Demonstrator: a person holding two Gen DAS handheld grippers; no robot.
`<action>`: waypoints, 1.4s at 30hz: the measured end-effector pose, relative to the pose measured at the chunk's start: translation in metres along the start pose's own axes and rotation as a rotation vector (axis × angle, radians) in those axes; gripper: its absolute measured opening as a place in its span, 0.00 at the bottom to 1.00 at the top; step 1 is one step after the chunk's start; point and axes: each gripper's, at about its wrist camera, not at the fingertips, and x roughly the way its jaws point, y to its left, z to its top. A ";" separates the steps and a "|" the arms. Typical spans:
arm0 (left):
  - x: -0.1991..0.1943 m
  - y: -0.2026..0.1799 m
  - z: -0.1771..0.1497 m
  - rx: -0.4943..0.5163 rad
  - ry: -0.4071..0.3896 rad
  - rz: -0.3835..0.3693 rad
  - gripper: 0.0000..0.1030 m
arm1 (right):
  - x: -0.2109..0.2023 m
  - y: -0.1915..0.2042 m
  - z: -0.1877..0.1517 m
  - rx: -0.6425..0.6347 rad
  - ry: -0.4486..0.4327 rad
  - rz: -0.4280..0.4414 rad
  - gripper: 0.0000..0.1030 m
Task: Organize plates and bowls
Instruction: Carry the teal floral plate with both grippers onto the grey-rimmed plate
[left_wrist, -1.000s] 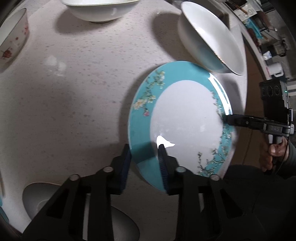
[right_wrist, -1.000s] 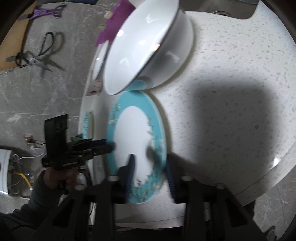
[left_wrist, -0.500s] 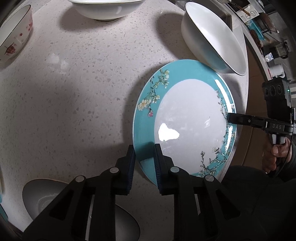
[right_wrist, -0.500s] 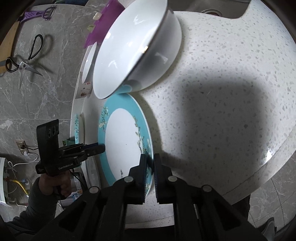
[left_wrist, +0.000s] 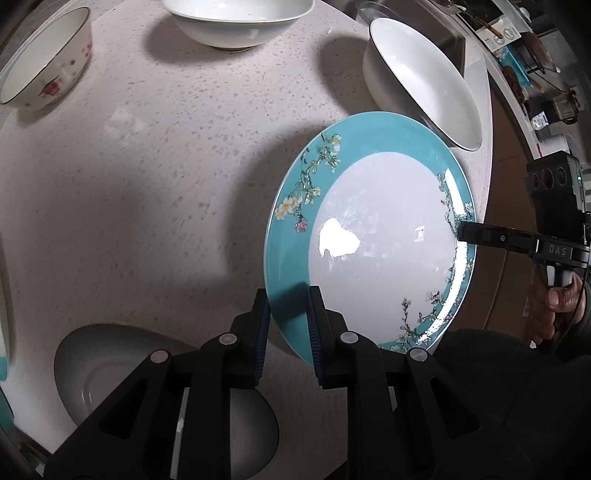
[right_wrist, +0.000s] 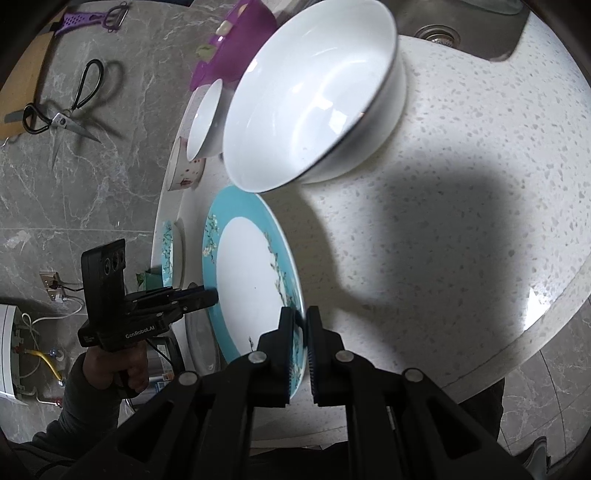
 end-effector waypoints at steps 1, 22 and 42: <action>0.000 0.001 -0.003 -0.004 -0.002 0.001 0.17 | 0.000 0.002 0.000 -0.006 0.003 0.003 0.10; -0.046 0.040 -0.076 -0.162 -0.069 0.043 0.17 | 0.032 0.081 0.004 -0.146 0.104 0.052 0.10; -0.042 0.113 -0.180 -0.430 -0.093 0.079 0.17 | 0.133 0.164 -0.016 -0.321 0.299 0.070 0.11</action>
